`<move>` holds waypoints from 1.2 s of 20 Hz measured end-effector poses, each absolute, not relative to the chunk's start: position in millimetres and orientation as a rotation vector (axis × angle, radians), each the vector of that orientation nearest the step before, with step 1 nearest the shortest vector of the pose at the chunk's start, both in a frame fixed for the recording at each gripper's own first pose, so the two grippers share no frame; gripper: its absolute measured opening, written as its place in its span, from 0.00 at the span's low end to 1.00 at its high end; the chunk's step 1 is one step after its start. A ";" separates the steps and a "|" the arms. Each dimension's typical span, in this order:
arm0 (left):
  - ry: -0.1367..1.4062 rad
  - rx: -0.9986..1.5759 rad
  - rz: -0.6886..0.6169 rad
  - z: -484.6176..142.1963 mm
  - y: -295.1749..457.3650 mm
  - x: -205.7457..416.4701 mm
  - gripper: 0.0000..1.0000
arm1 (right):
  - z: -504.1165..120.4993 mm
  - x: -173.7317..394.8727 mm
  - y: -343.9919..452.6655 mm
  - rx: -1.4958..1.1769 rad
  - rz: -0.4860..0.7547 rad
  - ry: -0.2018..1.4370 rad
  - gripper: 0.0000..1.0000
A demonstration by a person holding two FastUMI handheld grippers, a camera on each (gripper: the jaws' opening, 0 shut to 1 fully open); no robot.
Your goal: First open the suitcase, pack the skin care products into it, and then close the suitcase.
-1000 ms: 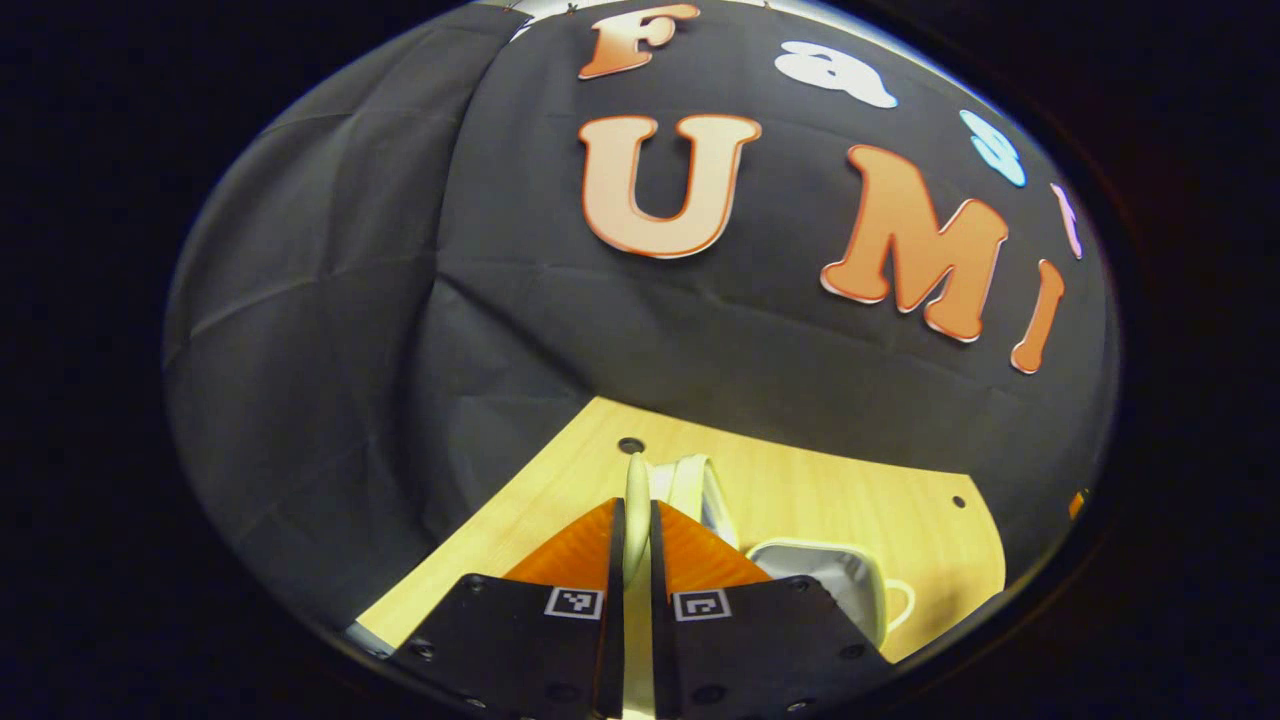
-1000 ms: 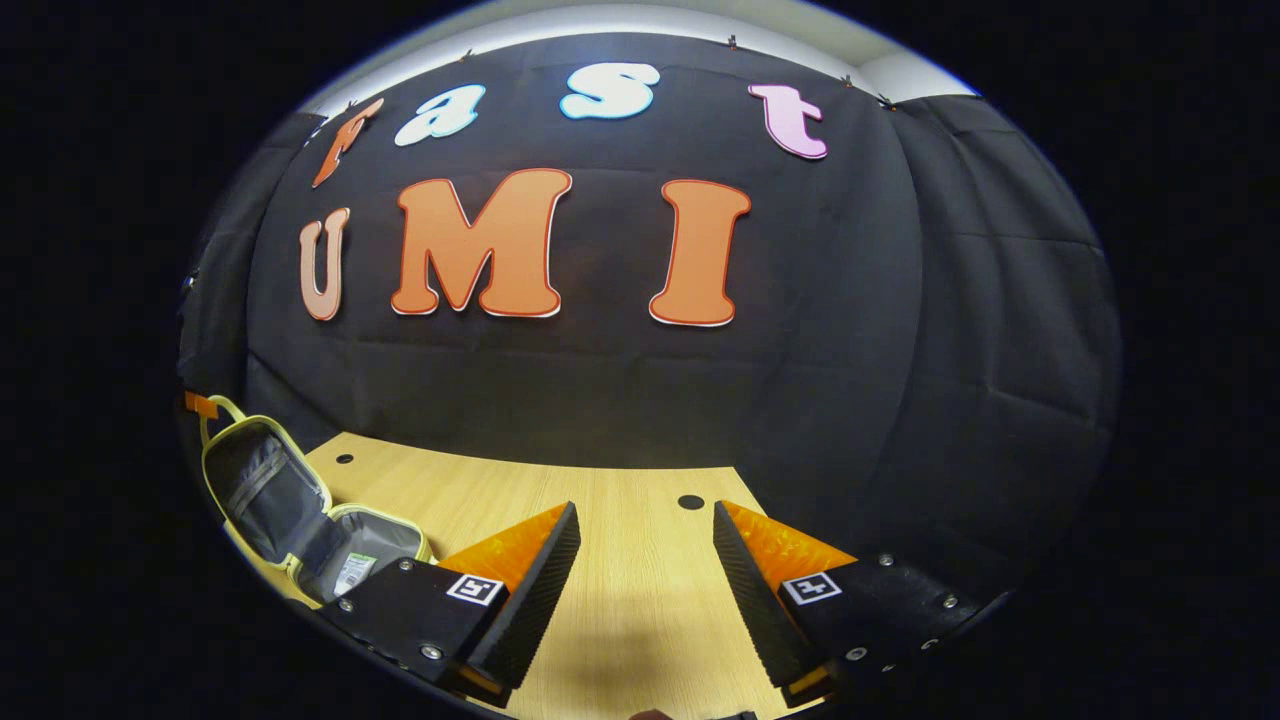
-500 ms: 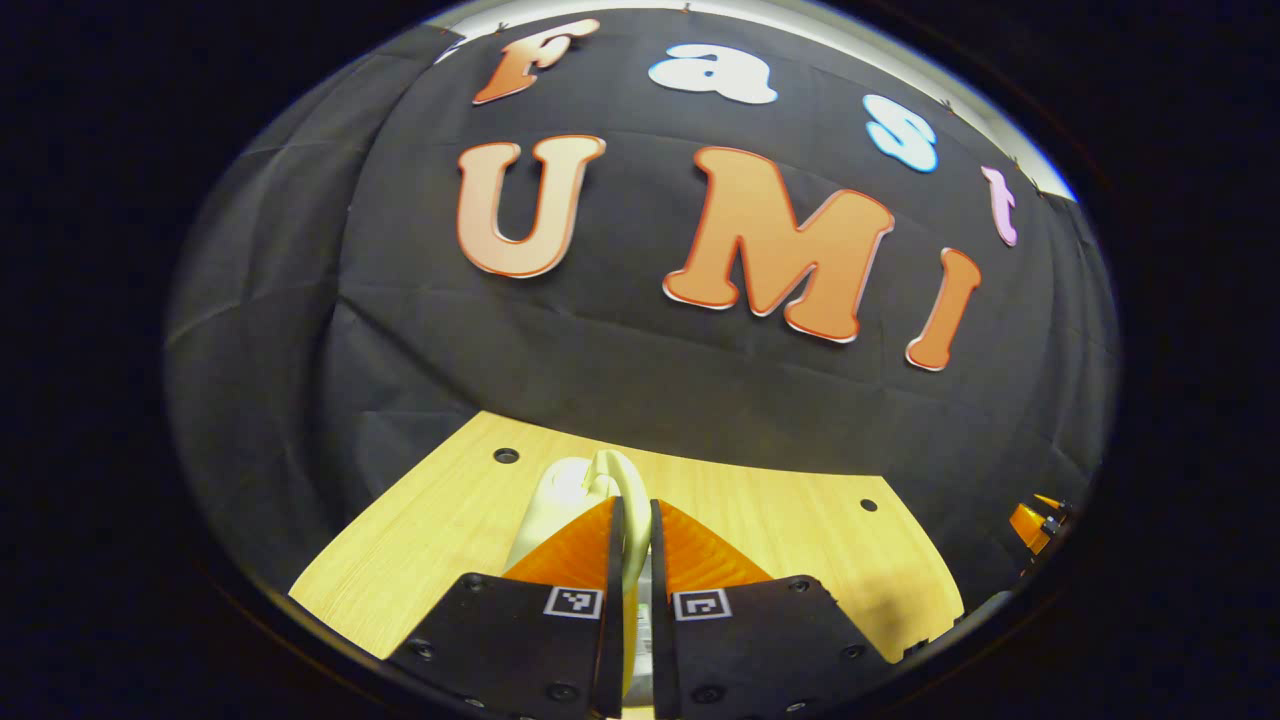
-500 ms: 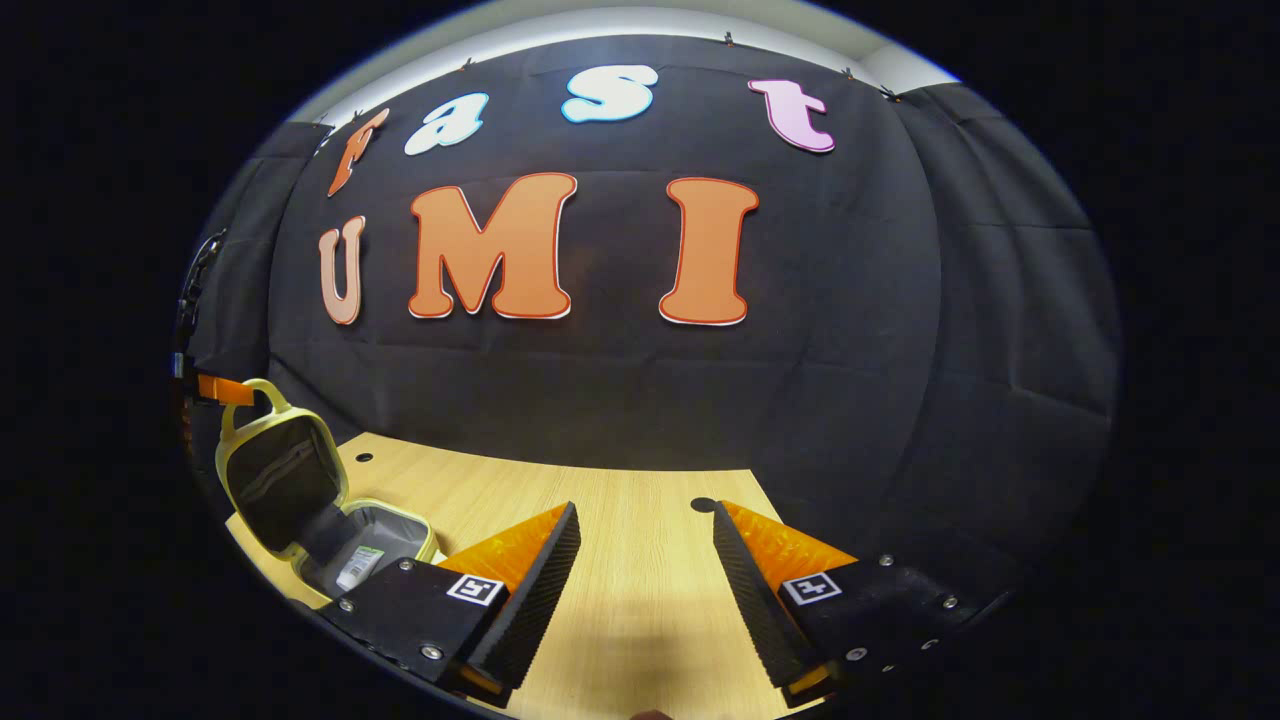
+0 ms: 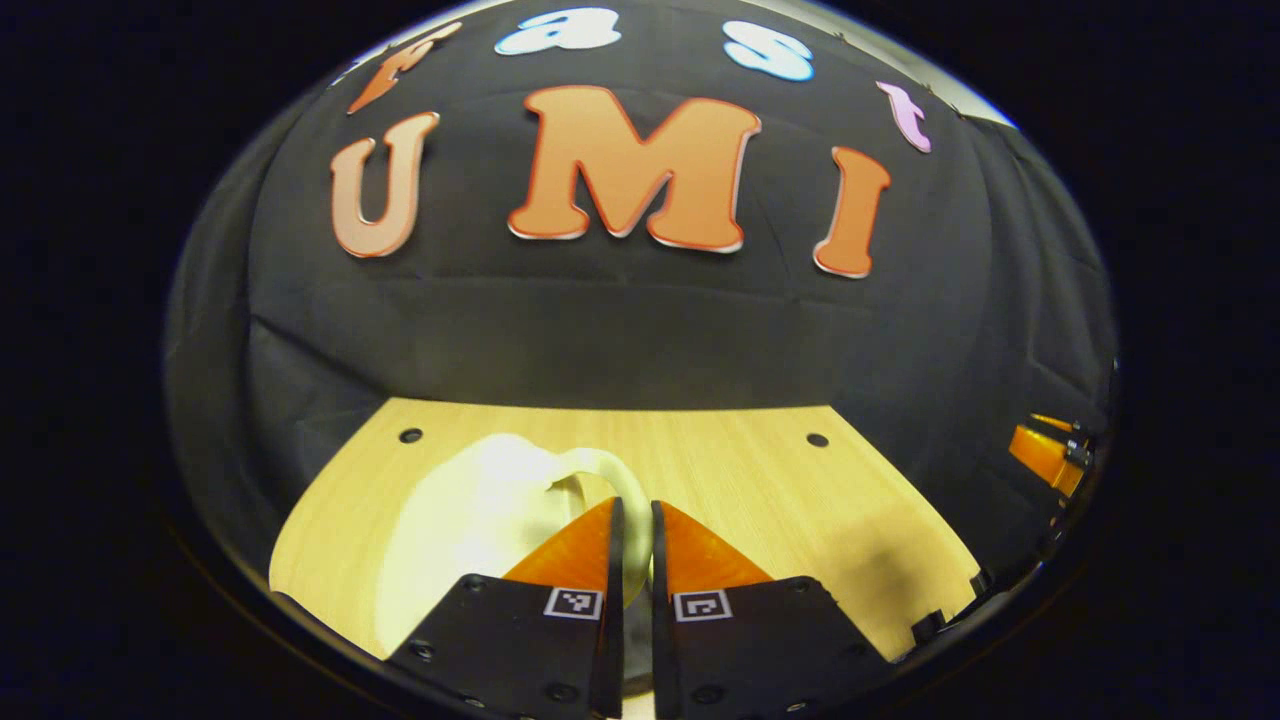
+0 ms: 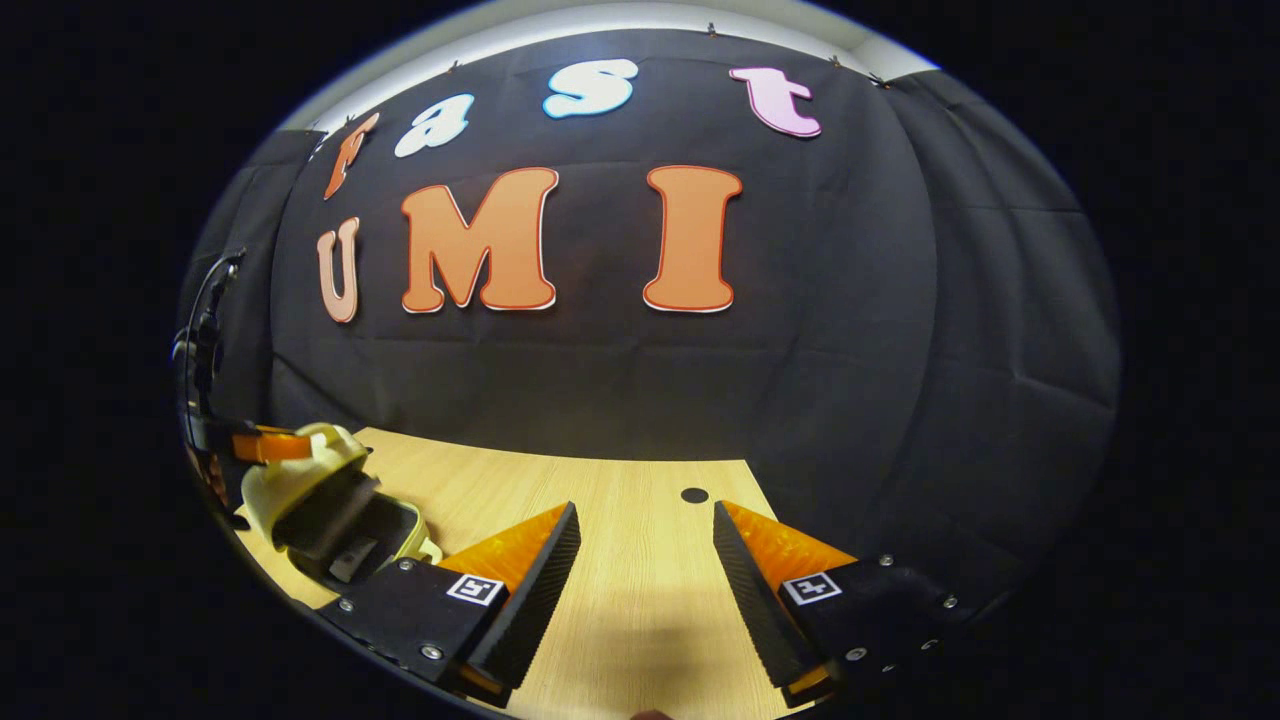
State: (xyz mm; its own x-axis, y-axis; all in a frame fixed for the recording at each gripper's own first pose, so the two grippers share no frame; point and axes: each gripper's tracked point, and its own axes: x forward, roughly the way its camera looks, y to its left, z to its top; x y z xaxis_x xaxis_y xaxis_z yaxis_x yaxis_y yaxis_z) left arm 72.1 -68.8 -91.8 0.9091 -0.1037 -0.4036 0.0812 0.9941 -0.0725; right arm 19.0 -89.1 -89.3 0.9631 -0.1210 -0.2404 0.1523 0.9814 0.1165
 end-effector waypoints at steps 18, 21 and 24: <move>0.416 0.152 -0.316 -152.2 -128.1 88.3 0.88 | -67.2 -16.7 -83.3 -0.046 -0.313 0.164 0.87; 0.255 0.117 -0.343 -102.6 -144.0 85.6 0.94 | -61.1 -32.9 -101.0 -0.100 -0.406 0.174 0.86; 0.087 0.109 -0.312 -55.7 -159.6 77.9 0.96 | -56.9 -43.1 -114.6 -0.084 -0.381 0.116 0.86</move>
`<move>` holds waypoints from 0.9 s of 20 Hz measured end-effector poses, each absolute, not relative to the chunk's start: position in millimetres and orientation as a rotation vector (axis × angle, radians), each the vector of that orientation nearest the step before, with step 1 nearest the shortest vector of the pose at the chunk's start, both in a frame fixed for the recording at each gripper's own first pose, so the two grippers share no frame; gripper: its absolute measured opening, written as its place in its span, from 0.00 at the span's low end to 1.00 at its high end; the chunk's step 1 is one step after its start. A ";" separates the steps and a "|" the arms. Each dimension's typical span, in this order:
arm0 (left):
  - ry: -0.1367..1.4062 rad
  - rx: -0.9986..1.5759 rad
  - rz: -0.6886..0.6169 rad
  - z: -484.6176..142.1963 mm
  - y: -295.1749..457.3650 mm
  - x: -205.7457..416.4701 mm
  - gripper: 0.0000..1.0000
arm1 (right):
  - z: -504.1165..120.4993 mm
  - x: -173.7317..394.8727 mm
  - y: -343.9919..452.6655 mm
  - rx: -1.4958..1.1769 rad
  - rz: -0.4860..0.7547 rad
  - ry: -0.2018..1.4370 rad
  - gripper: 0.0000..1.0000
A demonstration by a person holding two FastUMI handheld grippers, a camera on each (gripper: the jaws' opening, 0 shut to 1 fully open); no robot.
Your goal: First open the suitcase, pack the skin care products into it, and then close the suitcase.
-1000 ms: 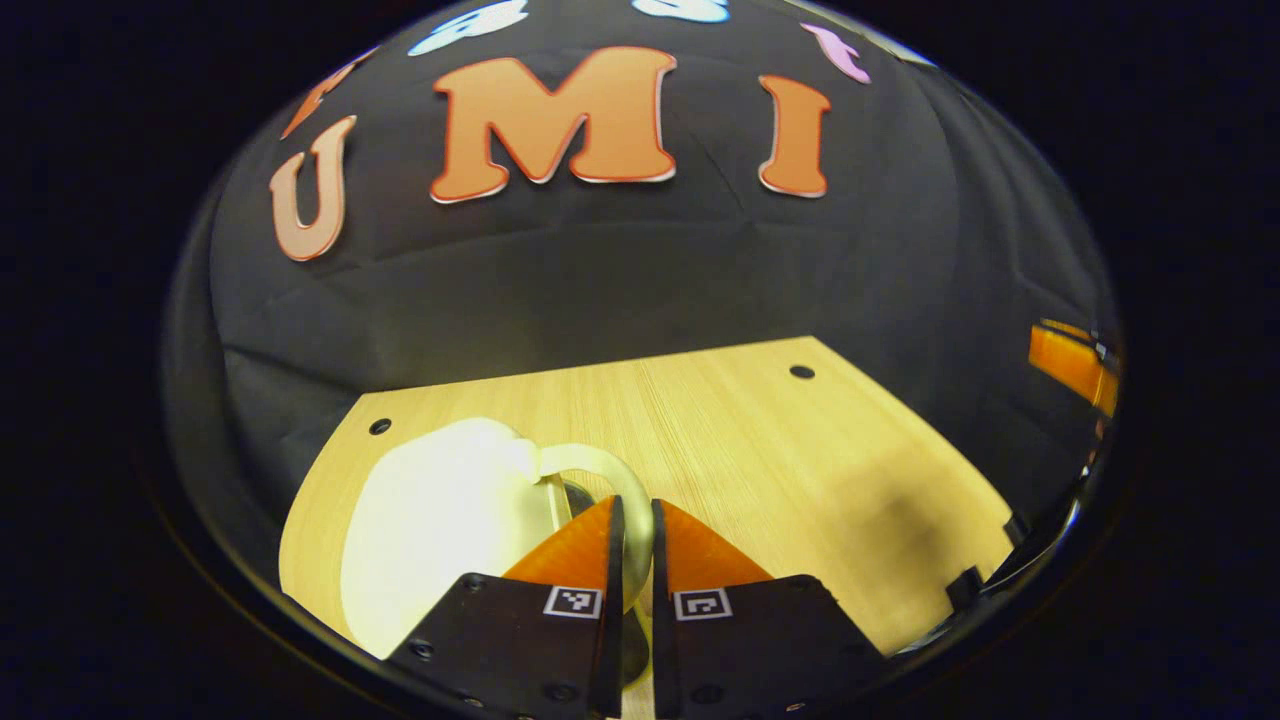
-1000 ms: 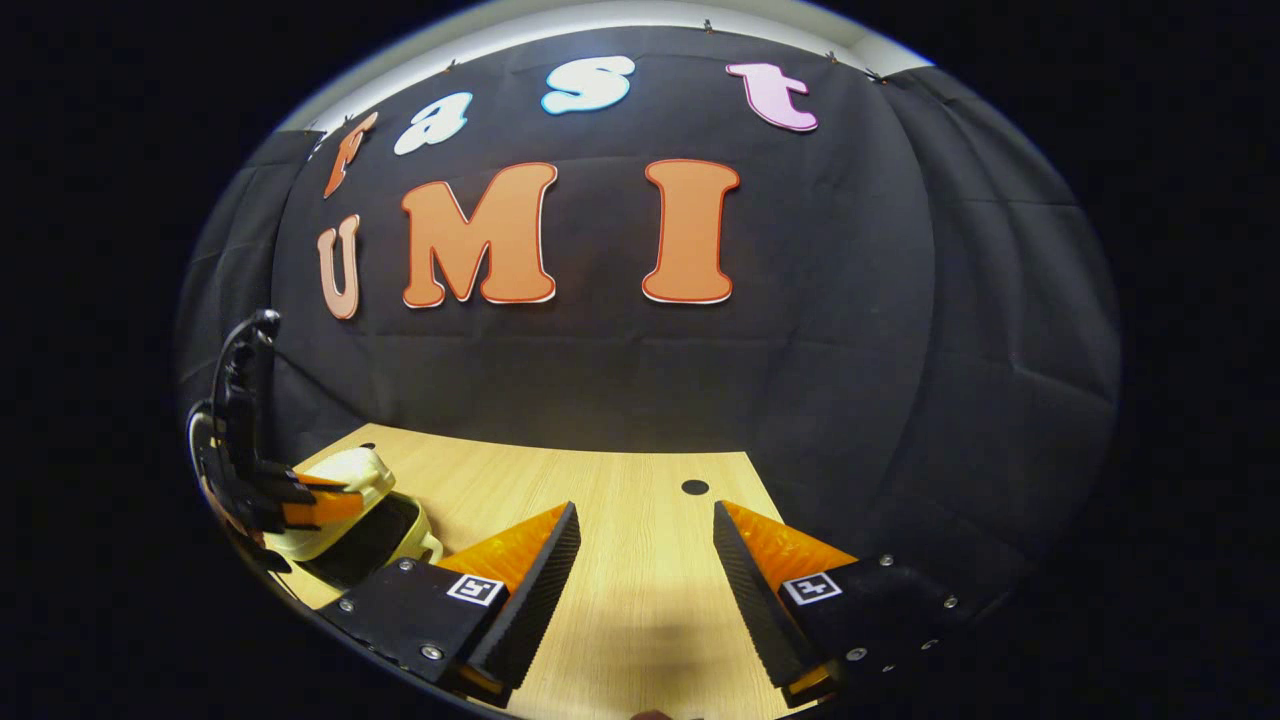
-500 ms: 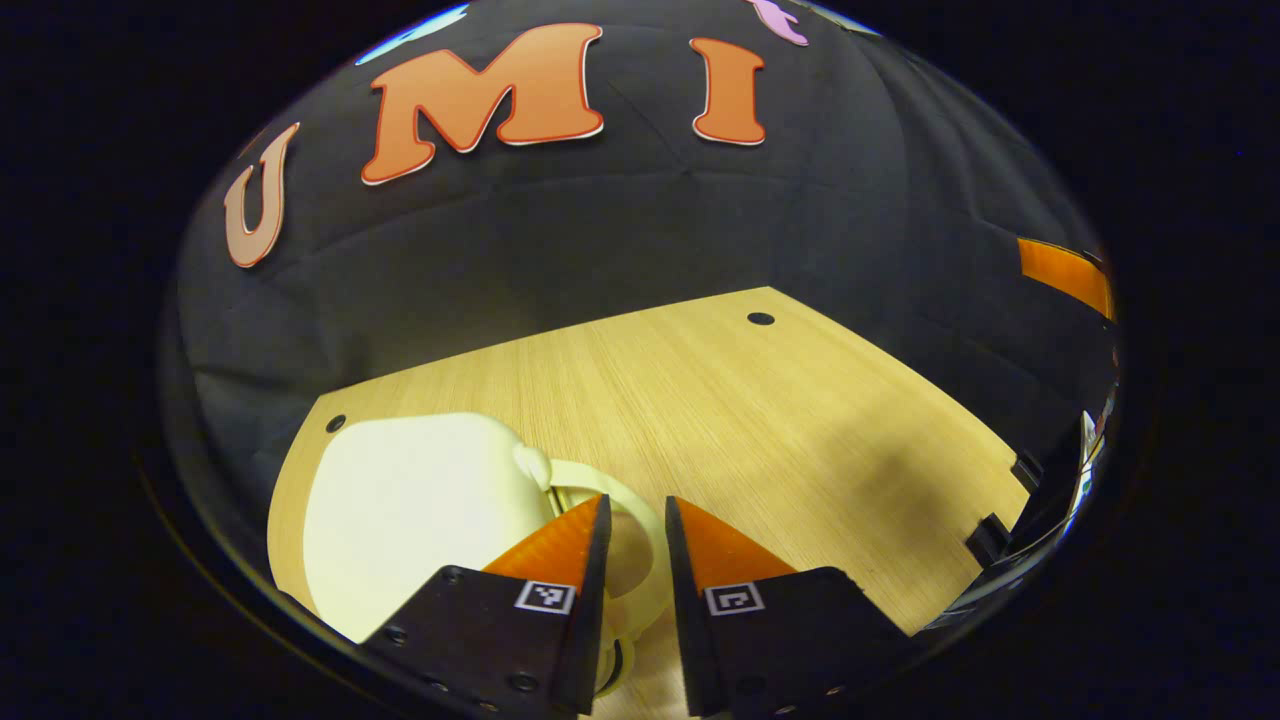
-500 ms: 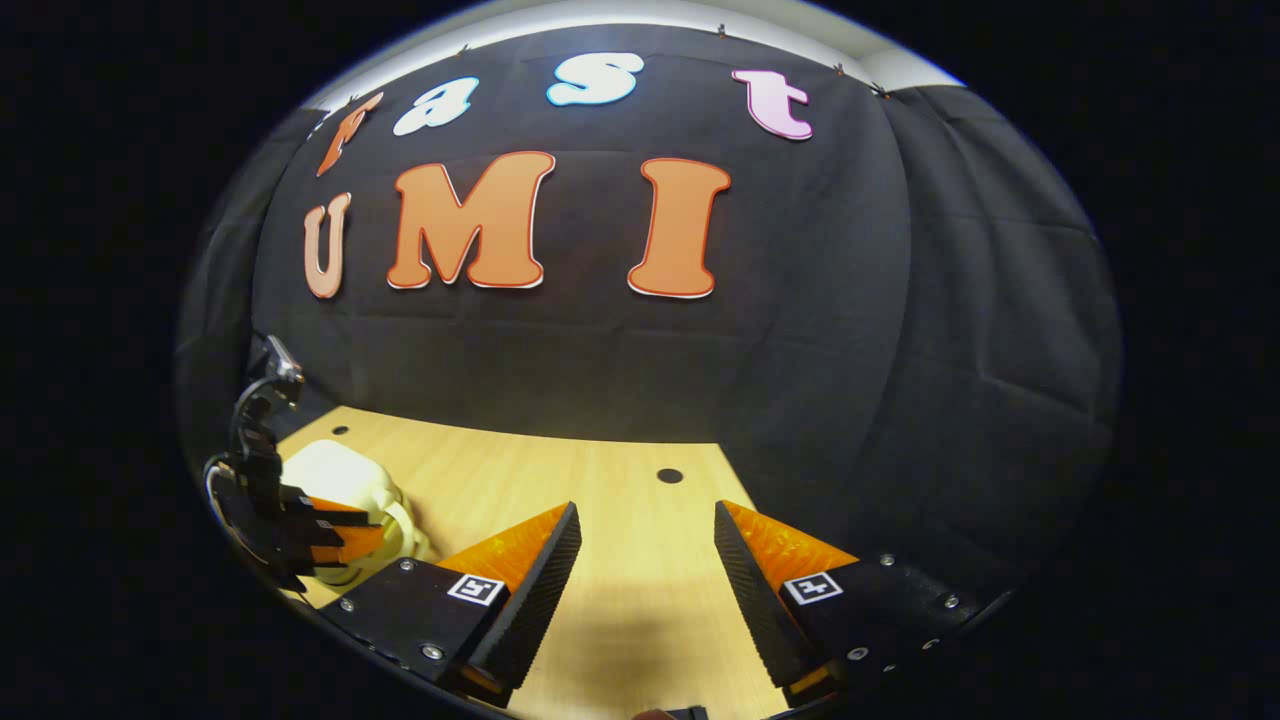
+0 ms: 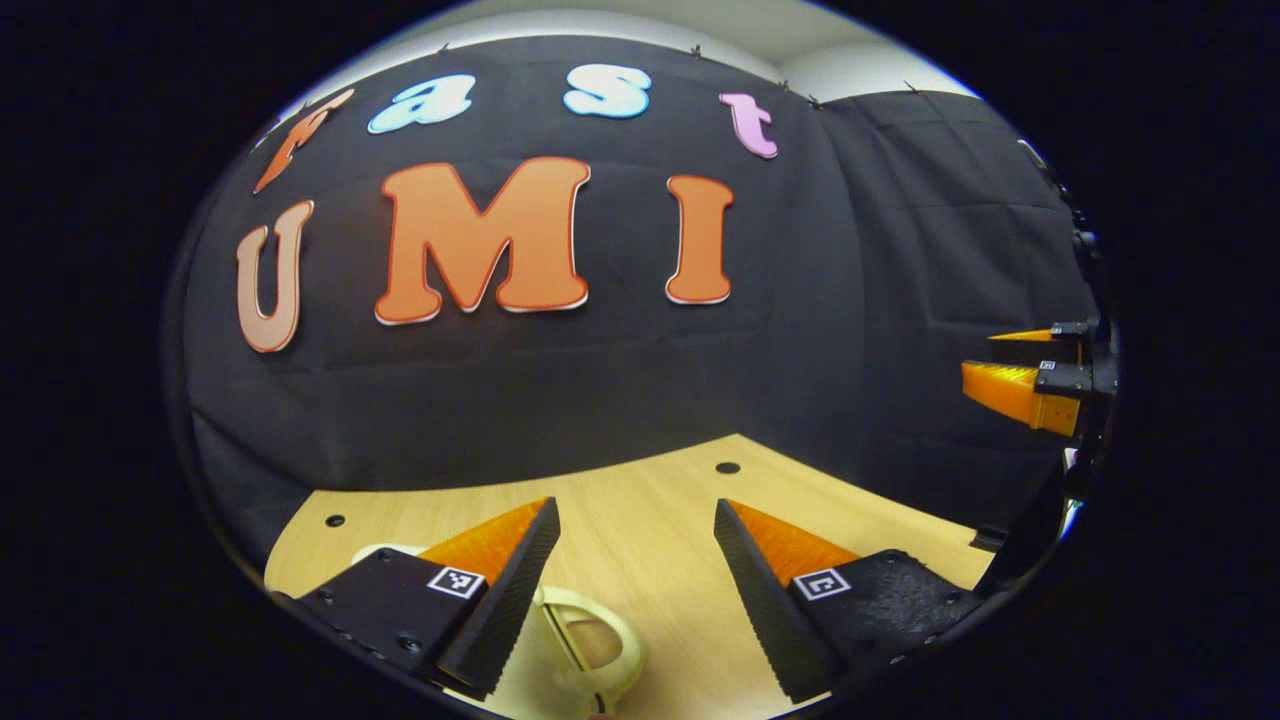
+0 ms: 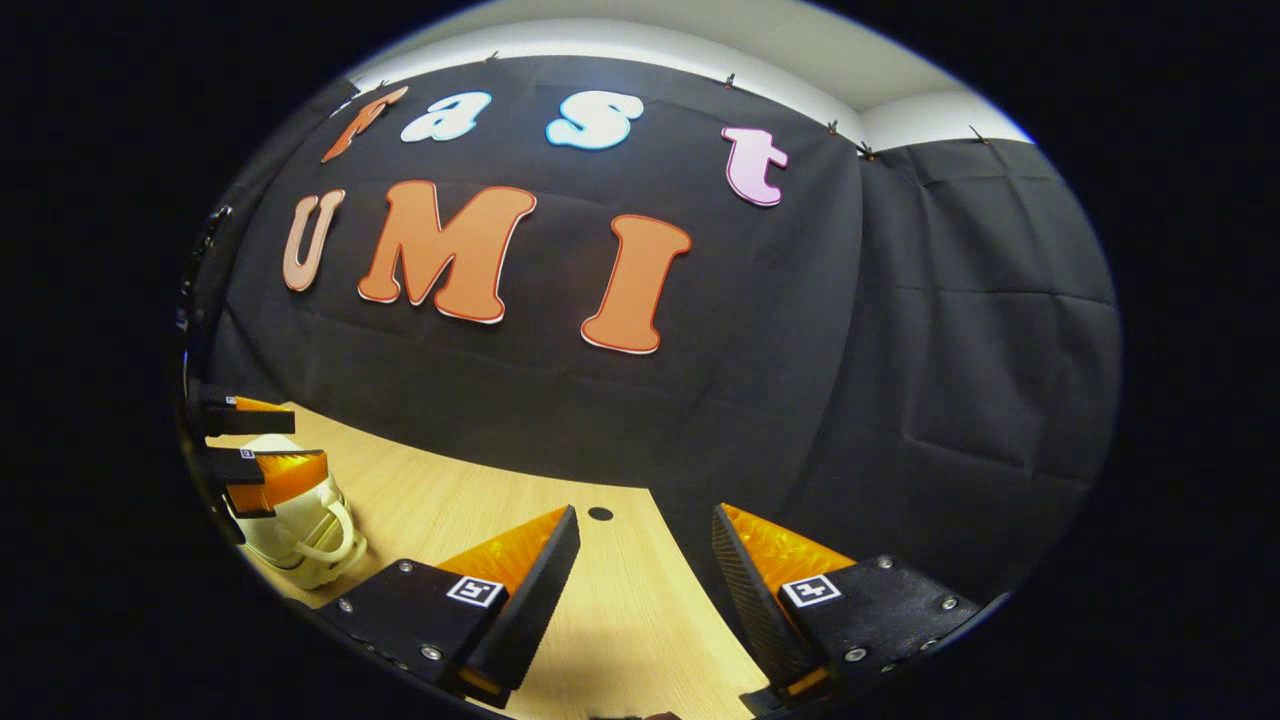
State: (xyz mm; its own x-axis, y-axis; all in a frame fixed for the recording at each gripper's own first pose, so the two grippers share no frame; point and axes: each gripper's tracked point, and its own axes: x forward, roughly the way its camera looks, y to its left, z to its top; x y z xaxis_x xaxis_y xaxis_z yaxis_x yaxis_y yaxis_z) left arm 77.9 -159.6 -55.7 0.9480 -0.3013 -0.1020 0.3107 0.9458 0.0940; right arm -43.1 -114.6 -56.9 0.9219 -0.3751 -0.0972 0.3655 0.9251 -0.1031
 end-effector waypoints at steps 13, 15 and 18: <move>-0.023 0.137 0.019 8.0 -215.0 7.7 0.98 | -44.5 -40.4 -139.8 0.021 -0.053 -0.038 0.86; -0.029 0.134 0.017 13.5 -214.6 5.7 0.99 | -44.1 -40.9 -134.4 0.047 -0.040 -0.042 0.86; -0.017 0.106 0.030 9.8 -206.5 3.6 0.98 | -46.3 -41.0 -127.7 0.019 -0.029 -0.033 0.86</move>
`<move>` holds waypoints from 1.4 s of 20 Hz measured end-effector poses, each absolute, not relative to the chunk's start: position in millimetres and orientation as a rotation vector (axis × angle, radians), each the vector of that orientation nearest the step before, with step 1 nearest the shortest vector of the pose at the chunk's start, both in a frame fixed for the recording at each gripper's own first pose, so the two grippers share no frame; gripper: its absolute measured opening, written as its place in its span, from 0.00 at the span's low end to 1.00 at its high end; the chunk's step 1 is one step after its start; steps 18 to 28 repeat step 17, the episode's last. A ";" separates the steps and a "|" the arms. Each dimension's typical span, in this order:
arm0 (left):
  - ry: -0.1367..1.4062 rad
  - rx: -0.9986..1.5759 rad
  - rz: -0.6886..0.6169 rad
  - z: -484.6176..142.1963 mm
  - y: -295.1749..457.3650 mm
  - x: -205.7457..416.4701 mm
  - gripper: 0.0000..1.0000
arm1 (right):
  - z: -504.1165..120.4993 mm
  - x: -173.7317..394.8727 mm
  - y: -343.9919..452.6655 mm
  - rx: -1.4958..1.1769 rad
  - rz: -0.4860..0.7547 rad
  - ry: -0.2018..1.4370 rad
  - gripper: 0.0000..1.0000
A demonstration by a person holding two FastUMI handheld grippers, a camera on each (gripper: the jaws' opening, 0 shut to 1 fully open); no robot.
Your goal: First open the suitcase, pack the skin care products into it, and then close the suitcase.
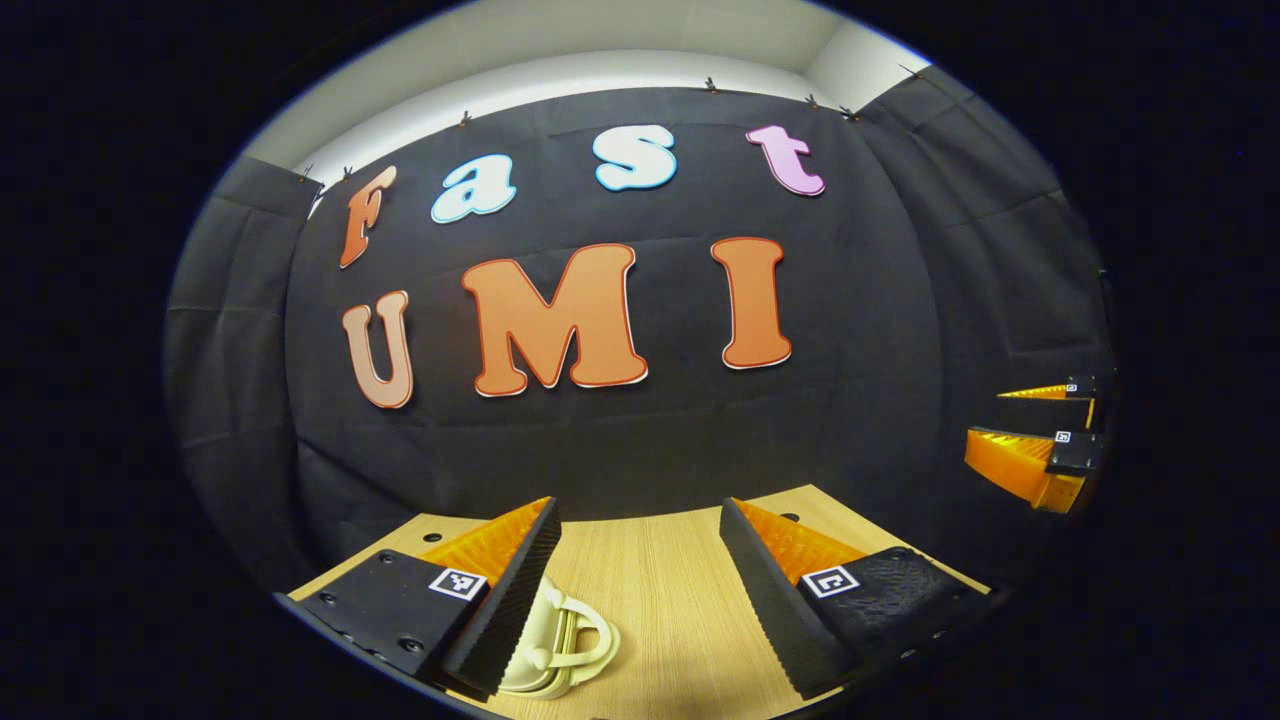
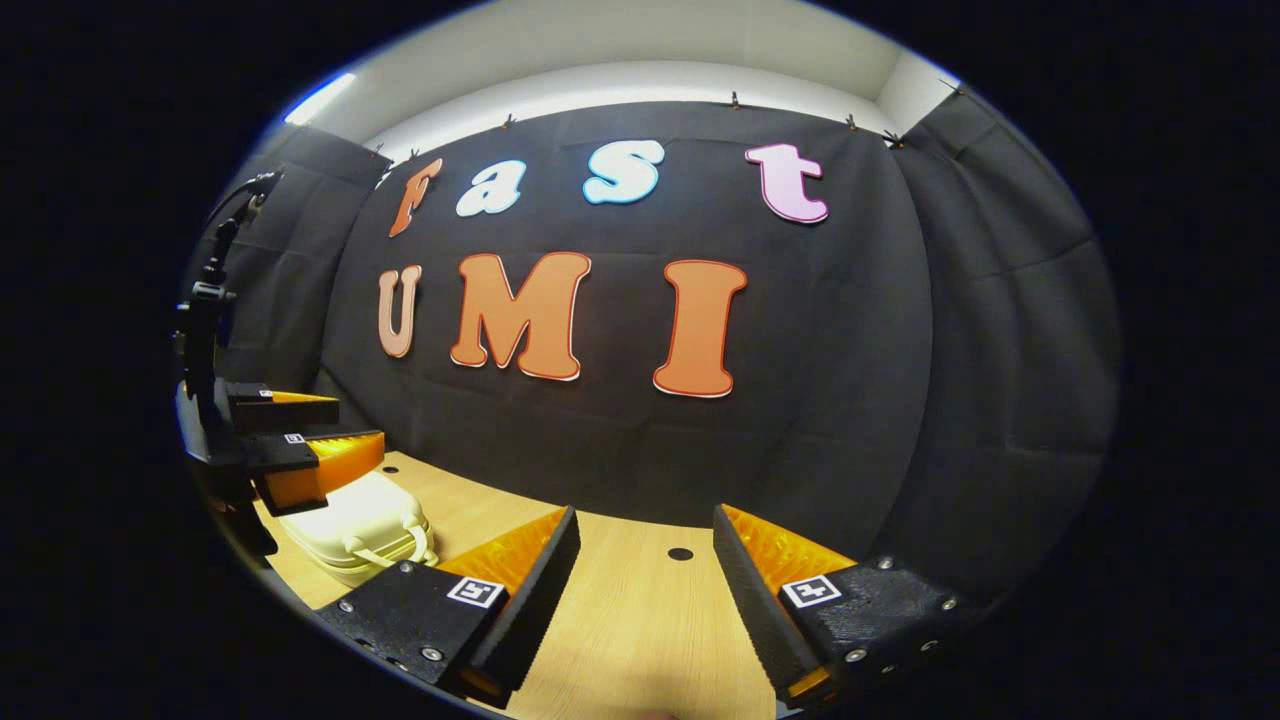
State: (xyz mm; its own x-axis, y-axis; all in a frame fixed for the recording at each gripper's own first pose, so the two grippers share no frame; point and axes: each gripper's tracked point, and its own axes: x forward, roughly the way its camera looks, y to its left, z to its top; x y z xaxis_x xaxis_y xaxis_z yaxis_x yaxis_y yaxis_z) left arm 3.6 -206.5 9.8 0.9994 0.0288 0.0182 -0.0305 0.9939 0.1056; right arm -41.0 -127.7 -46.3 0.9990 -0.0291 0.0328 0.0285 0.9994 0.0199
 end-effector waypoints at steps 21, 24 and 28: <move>0.013 0.044 0.020 -1.1 -173.2 -9.5 0.99 | -40.6 -35.1 -77.4 0.002 0.010 -0.023 0.86; 0.013 0.044 0.020 -1.1 -173.2 -9.5 0.99 | -40.6 -35.1 -77.4 0.002 0.010 -0.023 0.86; 0.013 0.044 0.020 -1.1 -173.2 -9.5 0.99 | -40.6 -35.1 -77.4 0.002 0.010 -0.023 0.86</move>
